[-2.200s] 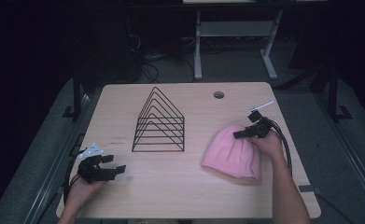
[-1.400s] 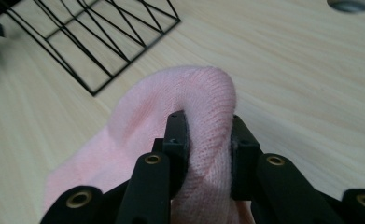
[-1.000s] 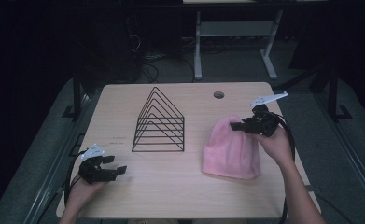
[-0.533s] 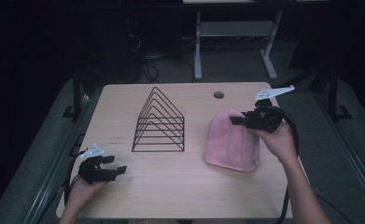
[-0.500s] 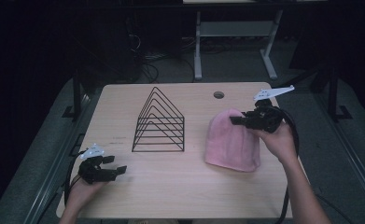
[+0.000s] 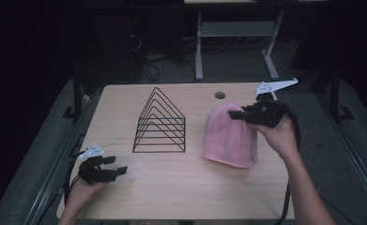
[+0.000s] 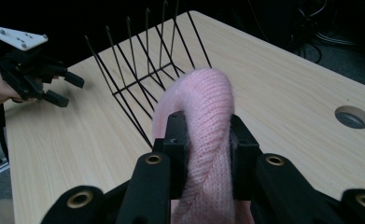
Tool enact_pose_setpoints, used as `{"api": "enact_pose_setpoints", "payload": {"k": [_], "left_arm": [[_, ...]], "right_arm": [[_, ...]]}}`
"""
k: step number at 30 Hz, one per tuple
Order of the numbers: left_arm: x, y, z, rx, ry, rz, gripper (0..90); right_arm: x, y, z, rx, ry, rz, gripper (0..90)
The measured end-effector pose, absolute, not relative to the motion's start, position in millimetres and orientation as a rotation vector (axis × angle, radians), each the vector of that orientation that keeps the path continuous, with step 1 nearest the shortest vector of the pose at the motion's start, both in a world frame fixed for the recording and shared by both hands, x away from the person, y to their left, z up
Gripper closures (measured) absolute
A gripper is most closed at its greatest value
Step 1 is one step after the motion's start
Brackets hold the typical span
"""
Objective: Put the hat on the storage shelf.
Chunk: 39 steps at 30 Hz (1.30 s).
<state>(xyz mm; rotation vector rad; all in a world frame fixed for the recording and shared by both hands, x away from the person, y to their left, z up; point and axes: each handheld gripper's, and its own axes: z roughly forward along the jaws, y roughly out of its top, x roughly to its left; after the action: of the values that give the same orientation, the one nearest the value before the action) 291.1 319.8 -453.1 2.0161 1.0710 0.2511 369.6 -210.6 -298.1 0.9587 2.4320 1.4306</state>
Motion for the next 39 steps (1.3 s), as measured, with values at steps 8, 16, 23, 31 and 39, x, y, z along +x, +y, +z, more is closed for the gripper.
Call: {"api": "enact_pose_setpoints", "payload": {"k": [8,16,23,31,39], "left_arm": [[292.3,322.1,-451.8,2.02,1.052,0.25,24.7],[292.6,322.7,-445.8,2.022,1.019,0.24,24.8],[292.9,320.6,-439.2,2.027,0.985,0.229,24.8],[294.3,317.0,-428.7,2.029,0.933,0.211,24.8],[294.2,313.6,-419.4,2.031,0.895,0.191,24.8]], "right_arm": [[371.8,-203.8,-286.5,0.929,2.436,1.435,73.7],[373.3,-198.0,-278.1,0.901,2.434,1.466,73.7],[374.1,-194.1,-268.6,0.875,2.43,1.478,73.7],[373.6,-187.8,-256.1,0.842,2.428,1.494,73.7],[374.6,-178.8,-246.6,0.804,2.439,1.502,73.6]]}}
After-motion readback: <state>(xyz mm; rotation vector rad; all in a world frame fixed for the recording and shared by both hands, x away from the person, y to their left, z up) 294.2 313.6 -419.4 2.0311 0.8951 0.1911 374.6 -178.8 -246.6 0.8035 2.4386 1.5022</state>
